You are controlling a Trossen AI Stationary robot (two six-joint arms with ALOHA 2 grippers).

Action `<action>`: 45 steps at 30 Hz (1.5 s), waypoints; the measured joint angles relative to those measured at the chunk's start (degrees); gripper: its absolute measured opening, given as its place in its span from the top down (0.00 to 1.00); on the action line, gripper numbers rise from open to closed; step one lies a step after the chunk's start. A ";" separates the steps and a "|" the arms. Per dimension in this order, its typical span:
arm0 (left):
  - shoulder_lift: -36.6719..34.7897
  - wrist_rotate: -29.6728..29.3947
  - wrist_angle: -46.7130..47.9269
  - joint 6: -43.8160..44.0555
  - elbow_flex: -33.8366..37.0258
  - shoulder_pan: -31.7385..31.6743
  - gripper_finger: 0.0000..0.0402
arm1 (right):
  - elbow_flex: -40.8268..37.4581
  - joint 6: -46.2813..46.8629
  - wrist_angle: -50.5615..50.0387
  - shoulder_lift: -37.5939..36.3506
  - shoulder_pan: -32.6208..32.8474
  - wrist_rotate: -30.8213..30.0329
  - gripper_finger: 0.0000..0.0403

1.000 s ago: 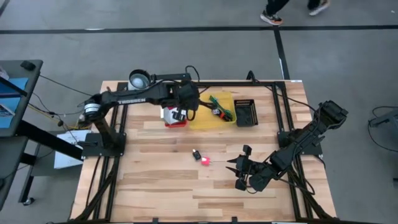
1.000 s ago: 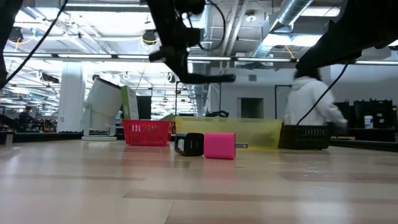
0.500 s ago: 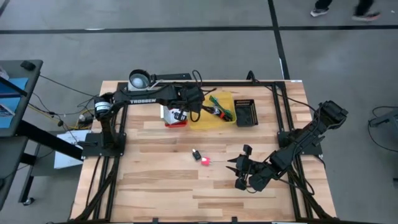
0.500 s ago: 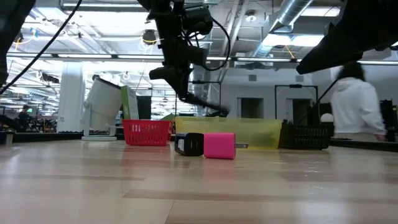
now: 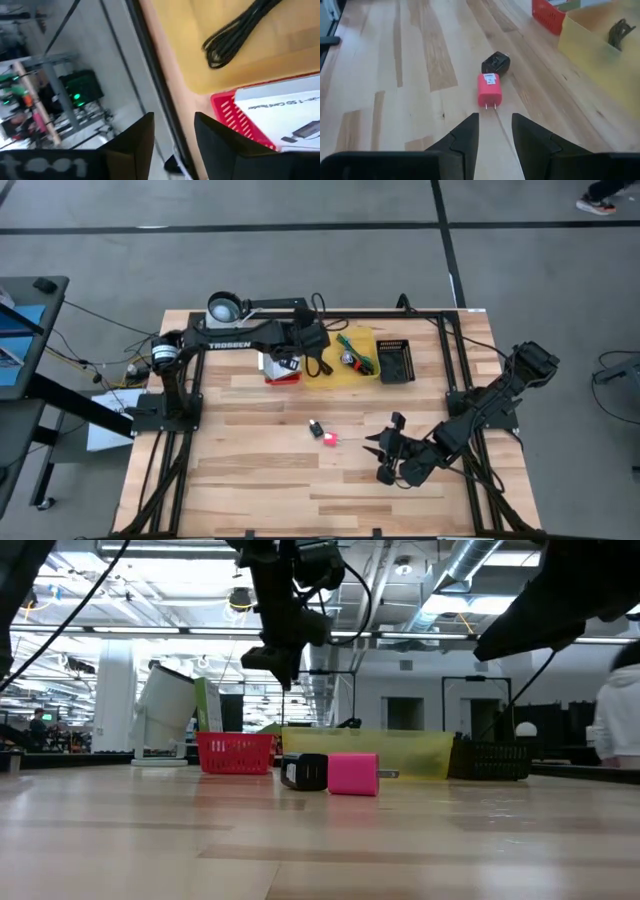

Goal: Pick and place items into bin
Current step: Put the pink charger adapter into the black bin

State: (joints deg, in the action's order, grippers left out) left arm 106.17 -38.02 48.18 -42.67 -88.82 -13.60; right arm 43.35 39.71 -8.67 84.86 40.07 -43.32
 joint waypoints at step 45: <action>-23.05 14.38 -8.77 45.18 13.82 23.63 0.67 | 3.06 -9.78 15.61 14.91 -9.35 9.56 0.15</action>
State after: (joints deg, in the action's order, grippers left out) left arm 83.12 -23.64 39.41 2.51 -74.99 10.03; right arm 46.41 29.93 6.94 99.77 30.72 -33.76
